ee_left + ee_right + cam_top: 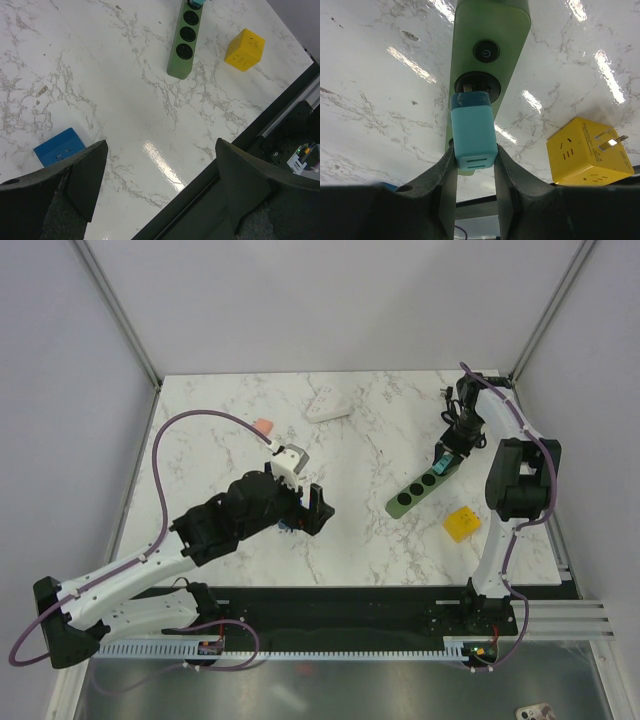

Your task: Insert the plug

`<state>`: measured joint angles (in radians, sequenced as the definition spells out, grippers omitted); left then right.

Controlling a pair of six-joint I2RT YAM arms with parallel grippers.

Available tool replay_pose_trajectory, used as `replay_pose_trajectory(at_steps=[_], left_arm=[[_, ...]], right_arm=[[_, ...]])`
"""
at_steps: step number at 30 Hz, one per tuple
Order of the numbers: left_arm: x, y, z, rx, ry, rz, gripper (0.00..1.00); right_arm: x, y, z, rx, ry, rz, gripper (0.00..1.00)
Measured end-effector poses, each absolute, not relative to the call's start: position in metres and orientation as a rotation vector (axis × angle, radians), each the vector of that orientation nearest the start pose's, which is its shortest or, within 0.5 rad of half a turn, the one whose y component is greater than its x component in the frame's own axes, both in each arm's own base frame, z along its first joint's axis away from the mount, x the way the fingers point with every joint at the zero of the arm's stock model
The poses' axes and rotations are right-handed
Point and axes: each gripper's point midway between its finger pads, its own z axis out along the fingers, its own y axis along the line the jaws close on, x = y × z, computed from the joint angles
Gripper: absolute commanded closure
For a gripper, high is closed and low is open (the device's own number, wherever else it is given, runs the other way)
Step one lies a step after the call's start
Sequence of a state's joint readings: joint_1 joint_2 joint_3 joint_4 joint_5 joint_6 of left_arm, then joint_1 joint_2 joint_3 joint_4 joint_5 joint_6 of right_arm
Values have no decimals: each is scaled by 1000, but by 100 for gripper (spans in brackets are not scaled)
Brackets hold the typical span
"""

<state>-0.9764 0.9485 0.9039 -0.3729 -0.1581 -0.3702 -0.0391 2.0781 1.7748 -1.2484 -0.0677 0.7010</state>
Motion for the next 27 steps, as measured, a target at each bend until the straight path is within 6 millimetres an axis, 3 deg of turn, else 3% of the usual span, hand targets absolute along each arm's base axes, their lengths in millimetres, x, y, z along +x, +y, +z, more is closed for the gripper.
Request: replay_pose_trajectory(at_steps=[27], left_arm=[[192, -253, 229, 493, 2000, -673, 5]], right_arm=[[375, 23, 76, 1187, 3020, 57, 100]])
